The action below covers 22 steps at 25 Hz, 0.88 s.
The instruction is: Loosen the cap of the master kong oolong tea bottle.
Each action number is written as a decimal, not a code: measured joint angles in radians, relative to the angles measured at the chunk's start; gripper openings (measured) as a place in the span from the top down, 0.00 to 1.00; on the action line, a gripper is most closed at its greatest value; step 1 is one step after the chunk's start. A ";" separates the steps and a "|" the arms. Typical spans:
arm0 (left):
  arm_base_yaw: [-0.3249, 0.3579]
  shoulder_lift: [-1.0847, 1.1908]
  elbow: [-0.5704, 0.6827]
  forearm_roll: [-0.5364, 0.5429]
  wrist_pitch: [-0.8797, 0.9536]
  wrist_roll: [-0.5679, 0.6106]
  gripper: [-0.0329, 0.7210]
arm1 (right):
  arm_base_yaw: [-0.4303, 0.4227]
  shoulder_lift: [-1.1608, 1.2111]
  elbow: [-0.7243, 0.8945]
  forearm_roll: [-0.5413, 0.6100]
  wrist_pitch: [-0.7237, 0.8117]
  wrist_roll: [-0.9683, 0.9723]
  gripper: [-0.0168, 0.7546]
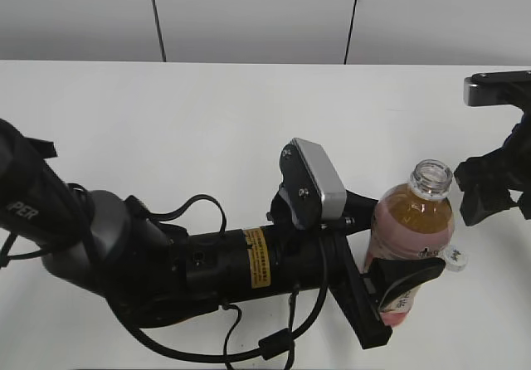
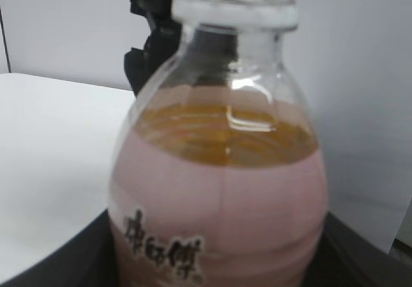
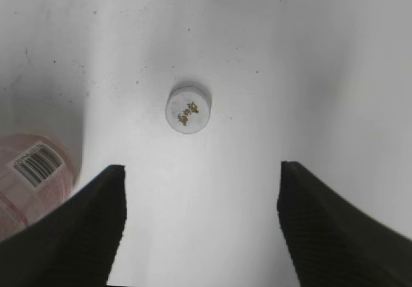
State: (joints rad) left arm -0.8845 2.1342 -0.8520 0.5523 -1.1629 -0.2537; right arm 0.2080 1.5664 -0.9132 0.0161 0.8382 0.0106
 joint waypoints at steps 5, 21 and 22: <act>0.034 0.000 0.000 0.000 0.000 0.000 0.39 | 0.000 -0.007 0.000 0.000 0.006 0.000 0.26; 0.071 0.000 0.000 -0.002 -0.002 0.000 0.39 | 0.000 -0.007 0.000 0.000 0.012 0.000 0.26; 0.071 0.000 0.000 -0.002 -0.002 0.000 0.39 | 0.000 -0.007 0.000 0.000 0.013 0.000 0.26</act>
State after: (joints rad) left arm -0.8135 2.1342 -0.8520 0.5504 -1.1648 -0.2535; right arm 0.2080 1.5592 -0.9130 0.0161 0.8509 0.0106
